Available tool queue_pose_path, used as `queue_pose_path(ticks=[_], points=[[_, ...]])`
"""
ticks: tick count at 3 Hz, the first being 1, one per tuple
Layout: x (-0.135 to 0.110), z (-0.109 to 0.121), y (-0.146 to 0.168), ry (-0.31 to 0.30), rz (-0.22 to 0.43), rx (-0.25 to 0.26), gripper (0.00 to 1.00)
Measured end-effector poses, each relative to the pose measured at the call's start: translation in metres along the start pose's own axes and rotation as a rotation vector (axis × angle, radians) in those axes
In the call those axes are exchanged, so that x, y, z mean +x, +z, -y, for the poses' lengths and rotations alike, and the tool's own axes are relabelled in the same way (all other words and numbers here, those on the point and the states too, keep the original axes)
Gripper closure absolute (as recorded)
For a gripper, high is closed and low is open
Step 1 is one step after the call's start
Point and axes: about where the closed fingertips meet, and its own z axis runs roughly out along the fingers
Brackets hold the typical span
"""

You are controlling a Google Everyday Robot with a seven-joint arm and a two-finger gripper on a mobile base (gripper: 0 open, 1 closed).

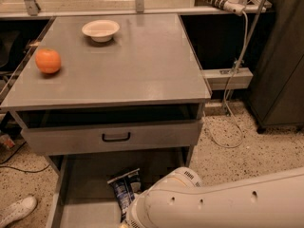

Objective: Pick blue chip bag from middle drawer and place on counter

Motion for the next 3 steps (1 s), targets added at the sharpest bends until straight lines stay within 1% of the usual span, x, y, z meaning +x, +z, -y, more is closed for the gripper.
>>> queue_pose_path(ticks=[1,2,3], points=[[-0.009,0.009,0.008,0.039,0.028,0.010,0.00],[-0.010,0.036,0.021,0.125,0.067,0.036,0.00],[-0.008,0.061,0.029,0.189,0.066,0.061,0.00]])
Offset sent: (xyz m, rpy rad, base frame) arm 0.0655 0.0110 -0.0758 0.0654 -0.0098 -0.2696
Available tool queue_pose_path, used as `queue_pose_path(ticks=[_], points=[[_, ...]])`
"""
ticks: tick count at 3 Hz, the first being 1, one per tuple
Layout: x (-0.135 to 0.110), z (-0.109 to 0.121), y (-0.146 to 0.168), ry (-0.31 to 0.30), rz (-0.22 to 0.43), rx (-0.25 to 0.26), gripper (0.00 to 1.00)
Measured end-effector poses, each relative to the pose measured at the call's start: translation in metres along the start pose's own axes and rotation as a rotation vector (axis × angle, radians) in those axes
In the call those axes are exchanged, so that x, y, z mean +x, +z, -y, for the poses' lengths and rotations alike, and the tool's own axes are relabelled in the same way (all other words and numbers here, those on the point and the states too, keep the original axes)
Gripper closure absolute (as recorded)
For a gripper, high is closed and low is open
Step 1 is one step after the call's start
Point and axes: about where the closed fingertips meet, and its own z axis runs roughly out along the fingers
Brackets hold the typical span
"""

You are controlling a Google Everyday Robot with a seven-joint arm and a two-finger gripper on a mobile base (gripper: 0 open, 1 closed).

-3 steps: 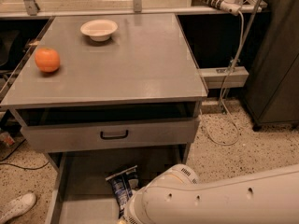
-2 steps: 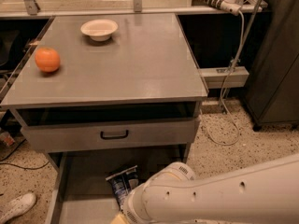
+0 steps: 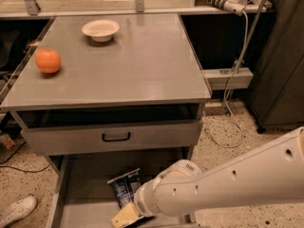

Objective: Pick blue chip bag from middle drawer and place on counter

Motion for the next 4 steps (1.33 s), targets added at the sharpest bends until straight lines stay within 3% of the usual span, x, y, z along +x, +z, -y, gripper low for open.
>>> queue_pose_path(ticks=[1,3,4], points=[[-0.001,0.007,-0.001,0.017,0.001,0.011,0.00],[-0.029,0.035,0.006,0.038,0.078,0.035,0.00],[-0.042,0.052,0.062,0.061,0.050,0.030,0.00]])
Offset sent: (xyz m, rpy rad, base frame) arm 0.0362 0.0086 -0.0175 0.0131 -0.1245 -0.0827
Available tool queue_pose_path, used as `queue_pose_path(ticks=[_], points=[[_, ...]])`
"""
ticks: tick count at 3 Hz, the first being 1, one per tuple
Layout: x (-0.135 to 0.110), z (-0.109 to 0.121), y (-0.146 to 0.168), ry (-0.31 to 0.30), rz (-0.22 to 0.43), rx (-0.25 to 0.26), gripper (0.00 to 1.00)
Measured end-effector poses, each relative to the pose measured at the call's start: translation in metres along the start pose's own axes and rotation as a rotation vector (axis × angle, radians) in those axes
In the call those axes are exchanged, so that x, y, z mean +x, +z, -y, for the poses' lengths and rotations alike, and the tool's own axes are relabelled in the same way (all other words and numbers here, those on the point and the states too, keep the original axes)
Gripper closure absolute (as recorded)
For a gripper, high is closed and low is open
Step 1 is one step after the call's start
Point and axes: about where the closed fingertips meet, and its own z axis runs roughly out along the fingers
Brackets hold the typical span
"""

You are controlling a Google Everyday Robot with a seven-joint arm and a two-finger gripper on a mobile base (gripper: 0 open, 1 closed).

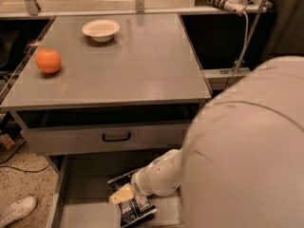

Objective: Pick blue chip bag from middle drawer and place on counter

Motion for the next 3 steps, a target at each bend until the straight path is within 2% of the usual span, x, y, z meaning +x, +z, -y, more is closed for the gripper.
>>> queue_pose_path(ticks=[2,3], points=[[-0.002,-0.003,0.003,-0.004,-0.001,-0.001,0.00],[0.013,0.006,0.026,0.056,-0.043,0.017,0.00]])
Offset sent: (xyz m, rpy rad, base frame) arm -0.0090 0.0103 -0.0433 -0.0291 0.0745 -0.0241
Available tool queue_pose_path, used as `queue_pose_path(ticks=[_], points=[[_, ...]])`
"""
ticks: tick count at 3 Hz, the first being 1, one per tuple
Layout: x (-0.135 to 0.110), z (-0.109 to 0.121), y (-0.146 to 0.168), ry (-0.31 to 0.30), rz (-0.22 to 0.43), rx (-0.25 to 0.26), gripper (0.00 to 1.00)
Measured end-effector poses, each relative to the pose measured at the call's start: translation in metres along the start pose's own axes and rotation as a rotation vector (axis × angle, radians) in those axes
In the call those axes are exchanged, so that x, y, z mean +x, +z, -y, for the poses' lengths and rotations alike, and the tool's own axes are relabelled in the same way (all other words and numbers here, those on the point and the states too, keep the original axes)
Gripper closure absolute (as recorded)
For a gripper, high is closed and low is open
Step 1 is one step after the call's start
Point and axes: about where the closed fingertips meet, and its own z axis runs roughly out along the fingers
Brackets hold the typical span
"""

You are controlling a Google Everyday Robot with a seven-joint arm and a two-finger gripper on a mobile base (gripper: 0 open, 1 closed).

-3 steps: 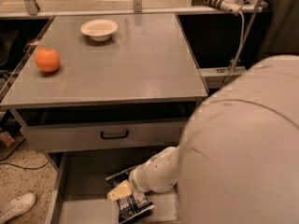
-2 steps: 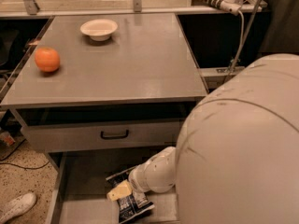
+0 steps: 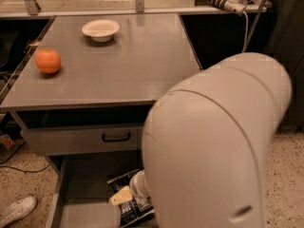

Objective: Pick blue chip bag from middle drawer and place on counter

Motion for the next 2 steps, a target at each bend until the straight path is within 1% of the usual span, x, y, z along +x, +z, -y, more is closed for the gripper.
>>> queue_pose_path(ticks=[1,2], points=[[0.012,0.003,0.025,0.048,-0.026,0.011,0.00],[0.025,0.001,0.046,0.084,-0.048,0.008,0.00]])
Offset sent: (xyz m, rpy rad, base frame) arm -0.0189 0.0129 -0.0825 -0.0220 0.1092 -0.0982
